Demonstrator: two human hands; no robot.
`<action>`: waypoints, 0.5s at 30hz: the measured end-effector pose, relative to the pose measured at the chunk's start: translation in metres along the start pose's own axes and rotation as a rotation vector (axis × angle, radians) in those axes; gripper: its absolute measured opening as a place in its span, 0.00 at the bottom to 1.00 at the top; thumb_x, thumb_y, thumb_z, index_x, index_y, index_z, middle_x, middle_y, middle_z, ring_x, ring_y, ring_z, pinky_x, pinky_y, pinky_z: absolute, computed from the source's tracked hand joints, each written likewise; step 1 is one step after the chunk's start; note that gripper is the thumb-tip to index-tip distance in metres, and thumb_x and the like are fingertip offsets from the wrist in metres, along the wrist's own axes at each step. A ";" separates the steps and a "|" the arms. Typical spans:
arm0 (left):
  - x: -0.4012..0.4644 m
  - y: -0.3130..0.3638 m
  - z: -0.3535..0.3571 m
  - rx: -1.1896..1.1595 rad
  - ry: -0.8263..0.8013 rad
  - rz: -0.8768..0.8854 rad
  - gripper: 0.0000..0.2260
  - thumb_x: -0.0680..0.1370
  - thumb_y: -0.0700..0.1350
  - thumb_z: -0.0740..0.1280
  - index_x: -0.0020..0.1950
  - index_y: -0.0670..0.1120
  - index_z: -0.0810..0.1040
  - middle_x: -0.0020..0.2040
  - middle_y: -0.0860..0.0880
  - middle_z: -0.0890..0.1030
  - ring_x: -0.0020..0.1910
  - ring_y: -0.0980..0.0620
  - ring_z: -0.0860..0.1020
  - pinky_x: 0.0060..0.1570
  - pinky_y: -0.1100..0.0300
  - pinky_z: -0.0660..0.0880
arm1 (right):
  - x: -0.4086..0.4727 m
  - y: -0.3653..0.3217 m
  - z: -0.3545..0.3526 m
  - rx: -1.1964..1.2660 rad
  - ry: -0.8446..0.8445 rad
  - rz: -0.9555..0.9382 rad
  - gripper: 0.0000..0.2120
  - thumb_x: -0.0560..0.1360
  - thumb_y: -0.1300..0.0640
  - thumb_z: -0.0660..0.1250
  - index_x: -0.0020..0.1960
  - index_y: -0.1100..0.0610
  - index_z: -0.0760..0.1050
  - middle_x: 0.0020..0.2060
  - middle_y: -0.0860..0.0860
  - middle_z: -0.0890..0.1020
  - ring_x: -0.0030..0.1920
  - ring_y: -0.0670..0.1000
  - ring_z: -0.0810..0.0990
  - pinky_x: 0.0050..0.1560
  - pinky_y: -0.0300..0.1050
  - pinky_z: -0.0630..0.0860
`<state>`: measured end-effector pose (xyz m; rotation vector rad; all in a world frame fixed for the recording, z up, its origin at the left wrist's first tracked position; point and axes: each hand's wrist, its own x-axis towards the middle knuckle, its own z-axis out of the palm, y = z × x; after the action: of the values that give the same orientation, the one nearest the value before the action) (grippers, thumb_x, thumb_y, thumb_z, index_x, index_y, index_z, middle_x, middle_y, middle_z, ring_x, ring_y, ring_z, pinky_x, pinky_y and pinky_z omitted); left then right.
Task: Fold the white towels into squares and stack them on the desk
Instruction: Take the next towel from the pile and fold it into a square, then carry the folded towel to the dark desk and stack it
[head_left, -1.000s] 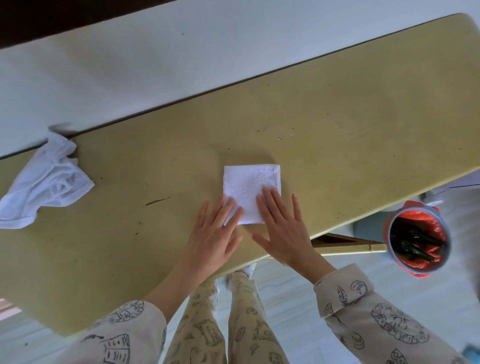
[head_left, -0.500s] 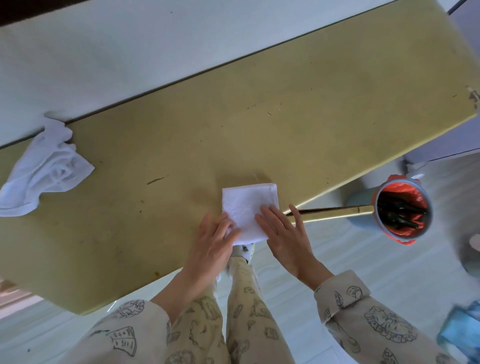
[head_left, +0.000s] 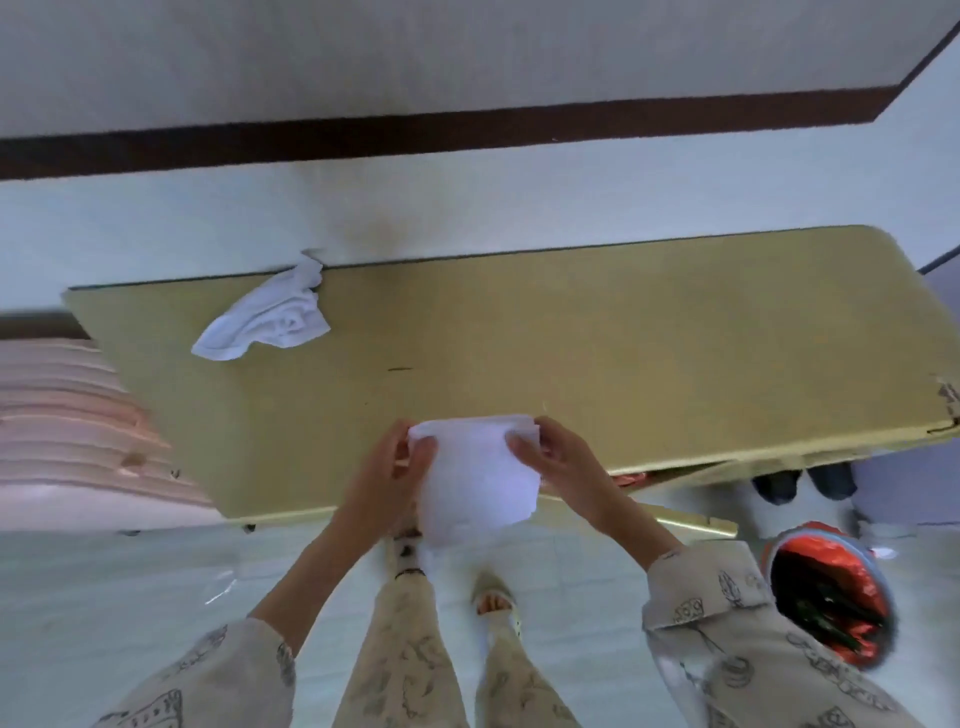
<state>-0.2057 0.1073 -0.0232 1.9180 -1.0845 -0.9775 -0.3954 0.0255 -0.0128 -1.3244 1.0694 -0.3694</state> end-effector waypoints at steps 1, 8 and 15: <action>-0.013 0.003 -0.006 -0.029 0.088 -0.013 0.07 0.79 0.43 0.61 0.42 0.42 0.71 0.32 0.50 0.71 0.28 0.59 0.67 0.29 0.67 0.65 | -0.004 -0.009 0.003 0.045 -0.102 0.022 0.04 0.75 0.56 0.67 0.45 0.56 0.74 0.38 0.49 0.77 0.39 0.46 0.75 0.42 0.41 0.72; -0.144 -0.014 -0.075 -0.188 0.523 -0.121 0.06 0.79 0.42 0.62 0.43 0.51 0.72 0.31 0.51 0.74 0.26 0.63 0.71 0.27 0.72 0.67 | -0.040 -0.058 0.100 -0.026 -0.608 0.188 0.05 0.75 0.62 0.66 0.49 0.58 0.78 0.44 0.52 0.82 0.42 0.47 0.82 0.42 0.40 0.78; -0.342 -0.071 -0.139 -0.480 0.916 -0.354 0.08 0.81 0.47 0.58 0.47 0.46 0.73 0.31 0.48 0.76 0.24 0.47 0.77 0.27 0.58 0.76 | -0.132 -0.094 0.278 -0.462 -0.913 -0.279 0.06 0.77 0.57 0.64 0.47 0.59 0.76 0.38 0.50 0.78 0.36 0.46 0.75 0.37 0.41 0.70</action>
<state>-0.1836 0.4706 0.0701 1.8339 0.0192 -0.3625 -0.2099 0.2660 0.0946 -1.7930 0.1912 0.3023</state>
